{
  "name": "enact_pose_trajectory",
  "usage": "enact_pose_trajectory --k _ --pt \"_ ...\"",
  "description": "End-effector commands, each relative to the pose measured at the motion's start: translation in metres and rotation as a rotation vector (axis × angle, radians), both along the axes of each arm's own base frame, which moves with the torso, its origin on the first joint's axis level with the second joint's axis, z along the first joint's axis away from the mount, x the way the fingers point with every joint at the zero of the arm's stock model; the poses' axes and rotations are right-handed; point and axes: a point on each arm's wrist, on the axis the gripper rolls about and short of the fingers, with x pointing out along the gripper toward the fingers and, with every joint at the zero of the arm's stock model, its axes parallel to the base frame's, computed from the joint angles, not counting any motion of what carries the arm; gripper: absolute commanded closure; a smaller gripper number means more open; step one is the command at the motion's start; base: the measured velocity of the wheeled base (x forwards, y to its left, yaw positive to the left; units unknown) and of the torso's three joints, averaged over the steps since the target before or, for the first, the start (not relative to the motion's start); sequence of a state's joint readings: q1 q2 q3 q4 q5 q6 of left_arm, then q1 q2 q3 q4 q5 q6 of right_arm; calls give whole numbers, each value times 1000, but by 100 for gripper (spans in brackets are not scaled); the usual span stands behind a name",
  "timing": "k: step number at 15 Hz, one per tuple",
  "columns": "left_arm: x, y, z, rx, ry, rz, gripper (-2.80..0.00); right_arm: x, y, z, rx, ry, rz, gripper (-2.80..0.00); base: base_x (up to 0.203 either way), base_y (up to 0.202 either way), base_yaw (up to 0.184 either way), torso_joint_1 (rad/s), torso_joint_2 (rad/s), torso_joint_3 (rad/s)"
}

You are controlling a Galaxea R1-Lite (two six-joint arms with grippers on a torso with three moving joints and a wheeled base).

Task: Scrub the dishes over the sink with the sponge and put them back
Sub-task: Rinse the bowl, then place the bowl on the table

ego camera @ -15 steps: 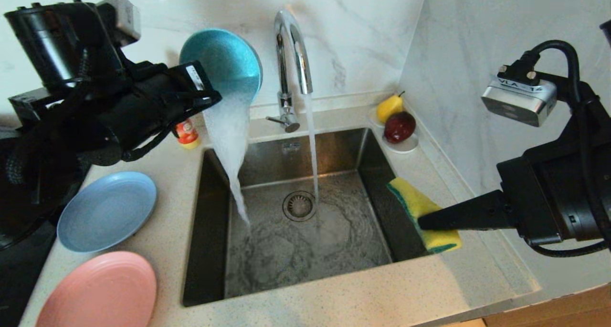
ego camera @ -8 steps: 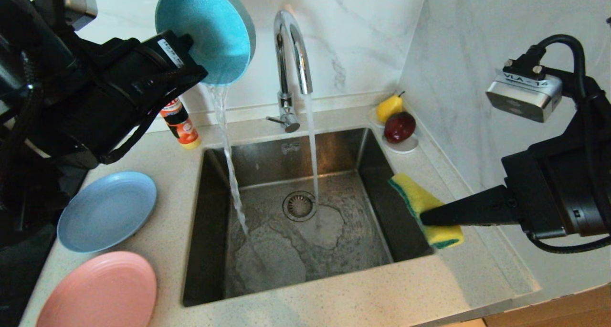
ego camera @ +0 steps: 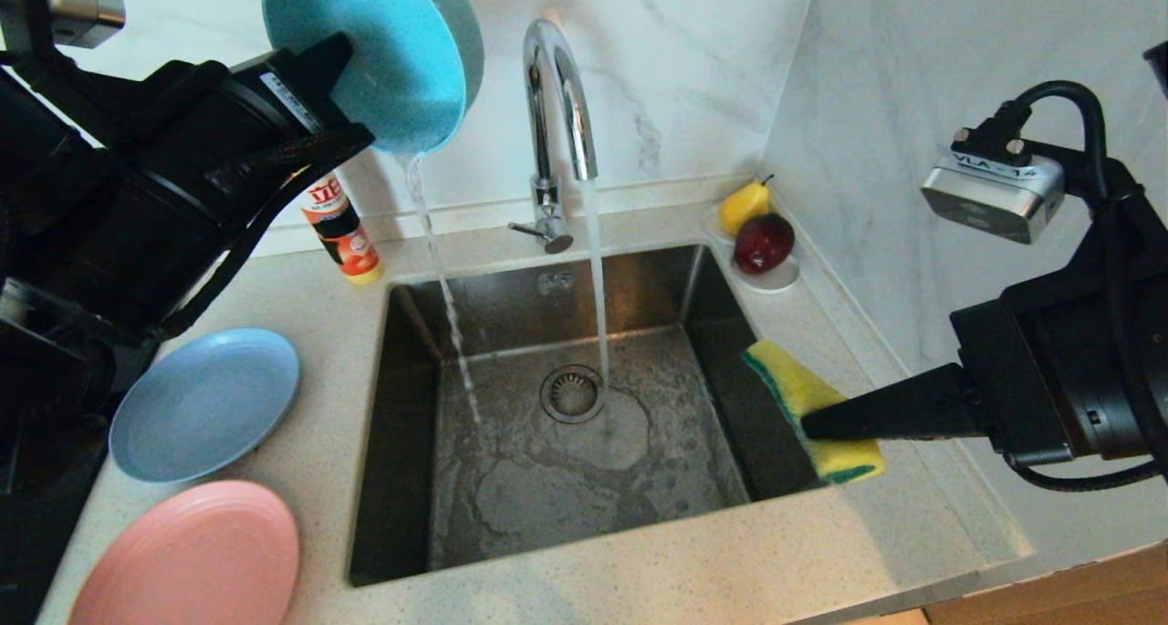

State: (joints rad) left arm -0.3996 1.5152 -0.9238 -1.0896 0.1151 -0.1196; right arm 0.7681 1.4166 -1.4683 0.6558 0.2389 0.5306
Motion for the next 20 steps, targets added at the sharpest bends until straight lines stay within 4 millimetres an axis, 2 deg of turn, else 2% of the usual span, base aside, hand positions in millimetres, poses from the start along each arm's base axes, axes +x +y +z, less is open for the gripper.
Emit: enact_pose_trajectory --k 1,6,9,12,16,18,20 --pt "-3 2 -3 13 2 2 0 0 0 -2 -3 12 1 0 0 0 0 0 0 0" --pt "0 0 -15 38 57 -10 0 -1 -1 -6 -13 20 -3 0 0 0 0 0 0 0" --pt "10 5 -31 114 285 19 0 2 -3 -8 -24 22 -20 0 0 0 0 0 0 0" --pt "14 24 -28 62 552 64 0 3 -2 -9 -27 23 -21 0 0 0 0 0 0 0" --pt "-1 59 -13 12 904 187 0 4 -1 -10 -32 24 -20 0 0 0 0 0 0 0" --pt "-9 85 -6 -89 1030 271 0 4 -2 -10 -32 24 -22 0 0 0 0 0 0 0" --pt "-11 107 -2 -210 1073 343 0 6 -6 -10 -32 25 -42 0 0 0 0 0 0 0"
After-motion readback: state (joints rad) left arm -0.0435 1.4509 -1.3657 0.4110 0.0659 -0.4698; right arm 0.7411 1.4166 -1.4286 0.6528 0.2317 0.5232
